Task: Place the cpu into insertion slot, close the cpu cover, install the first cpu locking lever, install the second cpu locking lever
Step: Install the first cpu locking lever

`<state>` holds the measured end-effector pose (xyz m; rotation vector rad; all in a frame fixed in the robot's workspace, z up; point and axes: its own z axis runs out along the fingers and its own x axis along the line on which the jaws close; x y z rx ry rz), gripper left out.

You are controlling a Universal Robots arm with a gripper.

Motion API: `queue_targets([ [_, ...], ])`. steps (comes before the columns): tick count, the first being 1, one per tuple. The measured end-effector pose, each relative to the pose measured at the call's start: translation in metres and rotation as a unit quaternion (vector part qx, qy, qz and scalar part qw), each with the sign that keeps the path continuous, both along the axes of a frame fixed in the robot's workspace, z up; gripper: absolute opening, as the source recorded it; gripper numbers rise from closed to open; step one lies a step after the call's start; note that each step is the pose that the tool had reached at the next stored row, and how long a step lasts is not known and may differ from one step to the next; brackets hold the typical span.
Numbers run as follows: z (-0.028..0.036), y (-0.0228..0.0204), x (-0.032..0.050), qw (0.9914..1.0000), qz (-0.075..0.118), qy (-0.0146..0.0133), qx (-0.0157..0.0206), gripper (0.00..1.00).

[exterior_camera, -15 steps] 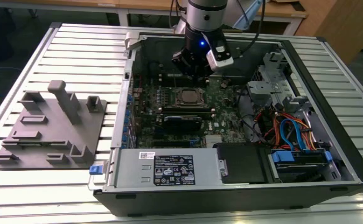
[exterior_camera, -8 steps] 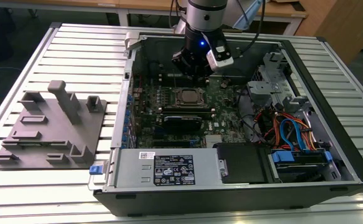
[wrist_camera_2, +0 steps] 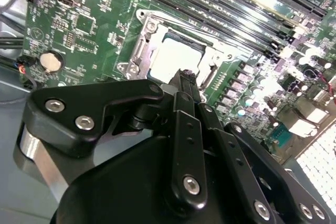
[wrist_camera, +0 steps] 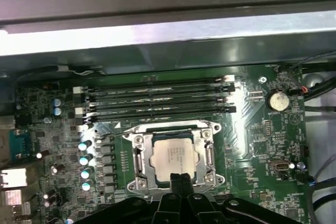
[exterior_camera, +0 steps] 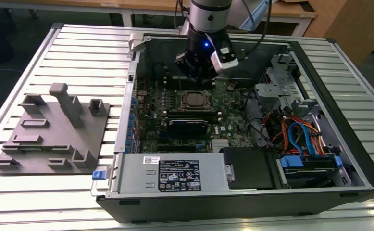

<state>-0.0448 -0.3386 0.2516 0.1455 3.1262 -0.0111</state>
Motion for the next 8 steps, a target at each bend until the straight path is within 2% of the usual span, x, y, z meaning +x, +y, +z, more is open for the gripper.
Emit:
queue_targets([
  [6,-0.0006,0.0,-0.0087,0.99994,0.011,0.0,0.0002,0.11],
  [8,-0.0007,0.0,-0.0125,0.99992,0.012,0.0,0.0019,0.11],
])
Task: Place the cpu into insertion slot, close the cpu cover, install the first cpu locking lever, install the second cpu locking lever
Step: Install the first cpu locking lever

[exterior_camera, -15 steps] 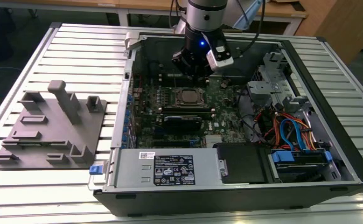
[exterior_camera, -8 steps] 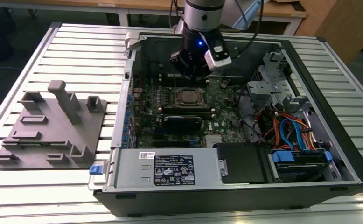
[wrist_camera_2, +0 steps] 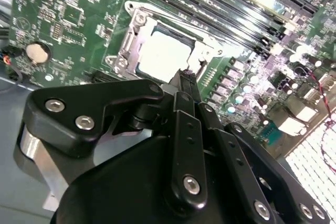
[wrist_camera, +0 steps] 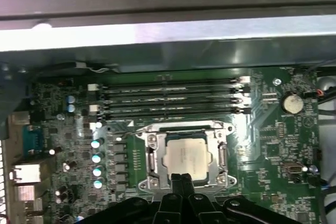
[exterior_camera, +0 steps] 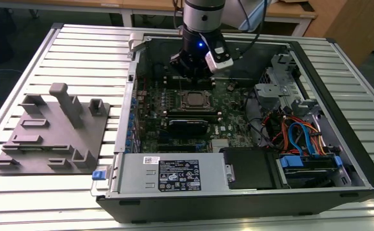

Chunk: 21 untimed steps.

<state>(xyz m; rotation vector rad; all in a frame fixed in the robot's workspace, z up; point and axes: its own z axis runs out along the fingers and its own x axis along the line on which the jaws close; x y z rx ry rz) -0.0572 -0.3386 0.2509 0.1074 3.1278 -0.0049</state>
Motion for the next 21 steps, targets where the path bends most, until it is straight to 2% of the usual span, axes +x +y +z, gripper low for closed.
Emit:
queue_targets([
  [1,-0.0001,0.0,-0.0018,1.0,0.0,0.0,0.0019,0.11],
  [3,-0.0003,0.0,-0.0033,0.99993,0.0,0.0,0.0116,0.11],
  [4,-0.0003,0.0,-0.0043,0.99991,0.0,0.0,0.0133,0.11],
  [9,-0.0008,0.0,-0.0148,0.99991,0.001,0.0,0.0134,0.11],
  [17,-0.0019,0.0001,-0.0417,0.99991,0.0,0.0,0.0135,0.11],
  [21,-0.0019,0.0002,-0.0443,0.99991,0.001,0.0,0.0135,0.11],
])
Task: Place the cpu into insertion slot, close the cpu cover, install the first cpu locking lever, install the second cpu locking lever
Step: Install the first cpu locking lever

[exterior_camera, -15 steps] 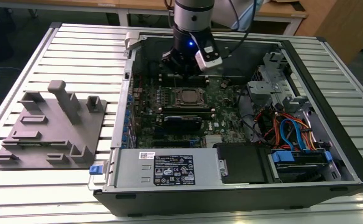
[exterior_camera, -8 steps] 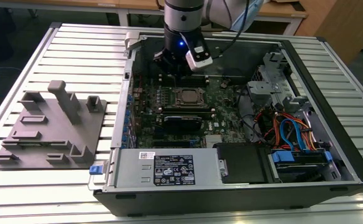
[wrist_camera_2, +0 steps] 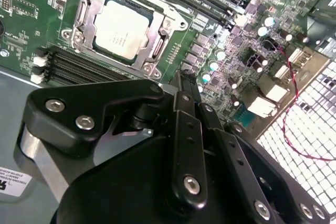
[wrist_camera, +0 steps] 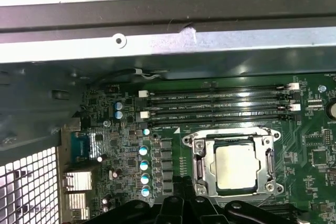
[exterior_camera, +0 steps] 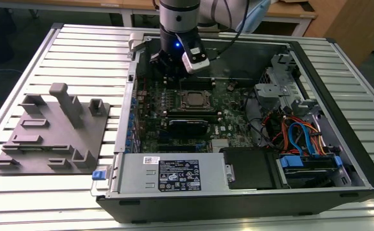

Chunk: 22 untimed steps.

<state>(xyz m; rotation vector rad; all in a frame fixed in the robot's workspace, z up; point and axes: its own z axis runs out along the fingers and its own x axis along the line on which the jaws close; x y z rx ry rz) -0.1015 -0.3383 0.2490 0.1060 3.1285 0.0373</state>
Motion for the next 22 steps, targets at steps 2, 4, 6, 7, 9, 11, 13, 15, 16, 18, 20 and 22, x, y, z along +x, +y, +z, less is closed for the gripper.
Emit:
queue_targets([
  [2,0.0,0.0,-0.0001,1.0,0.0,0.0001,0.0,0.11],
  [4,0.0,0.0,-0.0002,1.0,0.0,0.0,0.0,0.11],
  [6,0.0,0.0005,-0.0005,1.0,0.0,0.0,0.0,0.11],
  [7,0.0,0.001,-0.0007,1.0,0.0,0.0,0.0,0.11],
  [9,0.0,0.0031,-0.0013,1.0,0.0,0.0,0.0,0.11],
  [11,0.0,0.0055,-0.0017,1.0,0.0,0.0,0.0,0.11],
  [13,0.0002,0.0079,-0.0017,1.0,0.0,0.0,0.0,0.11],
  [15,0.0007,0.011,-0.0018,1.0,0.0,0.0,-0.0001,0.11],
  [16,0.0008,0.0122,-0.0018,1.0,0.0,0.0,-0.0002,0.11],
  [18,0.0009,0.0146,-0.0021,1.0,0.001,0.0,-0.0002,0.11],
  [20,0.0012,0.0172,-0.0025,1.0,0.001,0.0,-0.0002,0.11],
  [22,0.0015,0.0196,-0.0029,1.0,0.001,0.0,-0.0003,0.11],
])
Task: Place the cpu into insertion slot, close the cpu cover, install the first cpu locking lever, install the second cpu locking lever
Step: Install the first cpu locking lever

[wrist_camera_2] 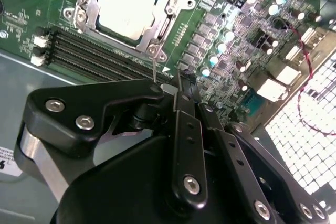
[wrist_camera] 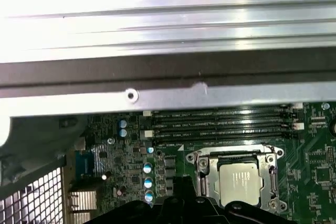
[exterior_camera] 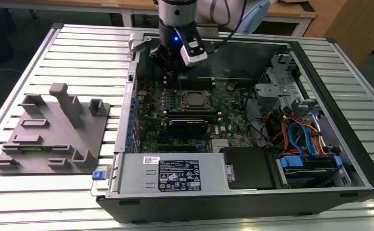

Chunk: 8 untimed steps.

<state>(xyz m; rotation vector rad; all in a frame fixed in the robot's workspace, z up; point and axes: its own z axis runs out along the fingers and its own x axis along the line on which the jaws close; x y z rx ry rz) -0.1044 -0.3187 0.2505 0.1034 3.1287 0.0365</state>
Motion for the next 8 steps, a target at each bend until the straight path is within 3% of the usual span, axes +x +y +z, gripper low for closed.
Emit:
queue_targets([
  [8,0.0006,0.0072,-0.0006,1.0,0.0,0.0,-0.0001,0.11],
])
